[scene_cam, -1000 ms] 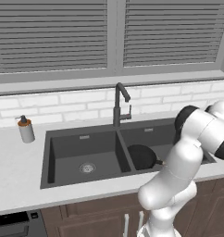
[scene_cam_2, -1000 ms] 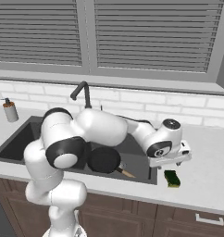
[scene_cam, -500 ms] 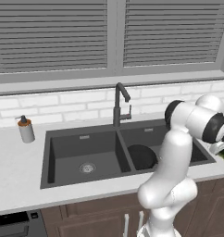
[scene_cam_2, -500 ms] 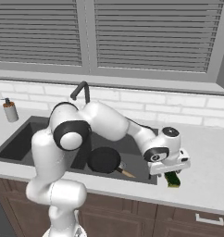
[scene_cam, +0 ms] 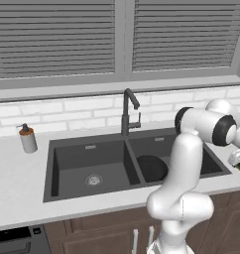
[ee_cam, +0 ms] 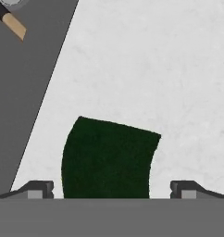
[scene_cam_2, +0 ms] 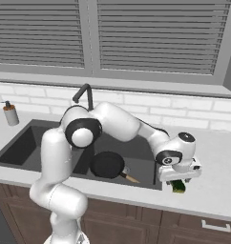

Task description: Pick the pan and sponge and place them into the sink. Then turn on the water.

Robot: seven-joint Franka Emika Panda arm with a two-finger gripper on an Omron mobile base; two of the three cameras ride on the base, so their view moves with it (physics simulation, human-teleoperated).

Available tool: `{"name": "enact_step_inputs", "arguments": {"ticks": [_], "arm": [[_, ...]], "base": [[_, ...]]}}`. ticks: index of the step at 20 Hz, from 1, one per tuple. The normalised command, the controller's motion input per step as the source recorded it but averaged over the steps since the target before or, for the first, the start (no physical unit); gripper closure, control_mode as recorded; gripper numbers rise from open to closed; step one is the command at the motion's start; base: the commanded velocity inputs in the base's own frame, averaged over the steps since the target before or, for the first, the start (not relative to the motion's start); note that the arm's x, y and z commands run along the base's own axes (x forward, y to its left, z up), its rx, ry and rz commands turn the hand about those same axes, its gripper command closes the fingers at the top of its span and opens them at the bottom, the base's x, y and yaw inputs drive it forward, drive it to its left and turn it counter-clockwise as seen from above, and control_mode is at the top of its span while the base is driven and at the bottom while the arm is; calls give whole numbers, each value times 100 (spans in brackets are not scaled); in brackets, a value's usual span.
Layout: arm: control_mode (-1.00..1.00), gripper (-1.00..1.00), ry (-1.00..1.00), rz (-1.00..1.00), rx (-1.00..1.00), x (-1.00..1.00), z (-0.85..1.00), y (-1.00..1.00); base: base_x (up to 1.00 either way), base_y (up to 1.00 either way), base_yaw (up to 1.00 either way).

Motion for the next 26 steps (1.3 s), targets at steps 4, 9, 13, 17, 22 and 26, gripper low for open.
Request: {"name": "enact_step_inputs", "arguments": {"ticks": [4, 9, 13, 17, 22, 26], "arm": [[-100, -100, 6, 0, 3, 0, 0, -9], [-100, -100, 4, 0, 0, 0, -16, 0], [-100, -100, 7, 0, 0, 0, -18, 0], [-100, -100, 2, 0, 0, -9, -24, 4], [-100, -100, 0, 0, 0, -27, -17, 6], [-100, -100, 0, 0, 0, -39, -19, 22]], "base": [[0, 0, 0], [0, 0, 0], [0, 0, 0], [0, 0, 0], [0, 0, 0], [0, 0, 0]]}}
